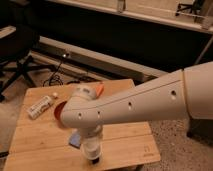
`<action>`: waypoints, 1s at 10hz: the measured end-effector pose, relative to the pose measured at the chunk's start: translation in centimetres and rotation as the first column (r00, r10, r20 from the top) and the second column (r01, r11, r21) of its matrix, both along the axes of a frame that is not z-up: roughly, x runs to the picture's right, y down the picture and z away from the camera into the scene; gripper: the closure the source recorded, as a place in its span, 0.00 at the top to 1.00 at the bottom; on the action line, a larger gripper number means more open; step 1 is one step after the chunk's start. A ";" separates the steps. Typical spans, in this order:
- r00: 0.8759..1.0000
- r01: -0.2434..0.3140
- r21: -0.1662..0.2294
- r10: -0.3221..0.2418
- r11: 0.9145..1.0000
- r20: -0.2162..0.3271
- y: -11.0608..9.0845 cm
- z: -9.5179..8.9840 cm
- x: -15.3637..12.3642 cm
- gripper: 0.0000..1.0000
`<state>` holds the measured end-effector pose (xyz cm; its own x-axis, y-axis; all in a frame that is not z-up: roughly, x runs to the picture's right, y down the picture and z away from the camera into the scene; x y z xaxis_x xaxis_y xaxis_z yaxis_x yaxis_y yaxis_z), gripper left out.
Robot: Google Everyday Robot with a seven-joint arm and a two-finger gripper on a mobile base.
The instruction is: Place the ceramic cup over the eraser
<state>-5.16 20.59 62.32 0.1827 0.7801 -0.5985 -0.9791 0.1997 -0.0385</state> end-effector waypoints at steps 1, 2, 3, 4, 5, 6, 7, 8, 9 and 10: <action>1.000 0.002 0.000 -0.002 1.000 -0.002 0.4 0.0 0.2 0.00; 1.000 0.008 0.001 -0.008 1.000 0.000 0.8 -0.1 0.3 0.02; 1.000 0.014 0.002 -0.014 1.000 0.003 1.0 -0.2 0.2 0.07; 1.000 0.018 0.007 -0.018 1.000 0.011 1.3 -0.2 0.0 0.19; 1.000 0.015 0.010 -0.015 1.000 0.017 1.4 -0.2 -0.1 0.29; 1.000 0.012 0.009 -0.012 1.000 0.019 1.5 -0.2 -0.2 0.37; 1.000 0.008 0.005 -0.008 1.000 0.019 1.6 -0.1 -0.2 0.47; 1.000 0.003 -0.004 -0.003 1.000 0.012 1.9 0.1 0.0 0.60; 1.000 0.003 -0.012 -0.003 1.000 0.003 2.0 0.2 0.2 0.67; 1.000 0.006 -0.025 -0.006 1.000 -0.009 2.2 0.3 0.5 0.77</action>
